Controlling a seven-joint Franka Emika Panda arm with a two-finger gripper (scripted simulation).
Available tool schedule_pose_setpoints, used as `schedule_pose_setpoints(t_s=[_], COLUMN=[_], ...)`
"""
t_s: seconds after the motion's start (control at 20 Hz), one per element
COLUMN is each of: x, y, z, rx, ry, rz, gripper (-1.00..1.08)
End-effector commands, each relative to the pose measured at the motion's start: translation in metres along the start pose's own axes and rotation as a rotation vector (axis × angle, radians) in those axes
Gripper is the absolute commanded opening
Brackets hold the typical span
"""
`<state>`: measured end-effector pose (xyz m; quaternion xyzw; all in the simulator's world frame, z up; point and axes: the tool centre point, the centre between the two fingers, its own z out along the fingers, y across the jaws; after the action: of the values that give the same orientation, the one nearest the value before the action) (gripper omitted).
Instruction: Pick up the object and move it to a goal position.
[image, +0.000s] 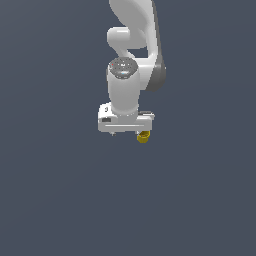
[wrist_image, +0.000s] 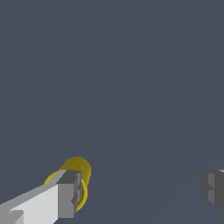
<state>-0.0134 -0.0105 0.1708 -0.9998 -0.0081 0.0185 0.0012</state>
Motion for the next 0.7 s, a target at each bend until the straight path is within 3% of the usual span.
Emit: schedule_pose_setpoints(t_s=[0.0, 0.65], x=[0.000, -0.021], y=[-0.001, -0.034], z=[0.001, 0.027], rx=[0.000, -0.001], ry=[0.001, 0.012], rz=[0.003, 0.118], gripper=[1.00, 1.00])
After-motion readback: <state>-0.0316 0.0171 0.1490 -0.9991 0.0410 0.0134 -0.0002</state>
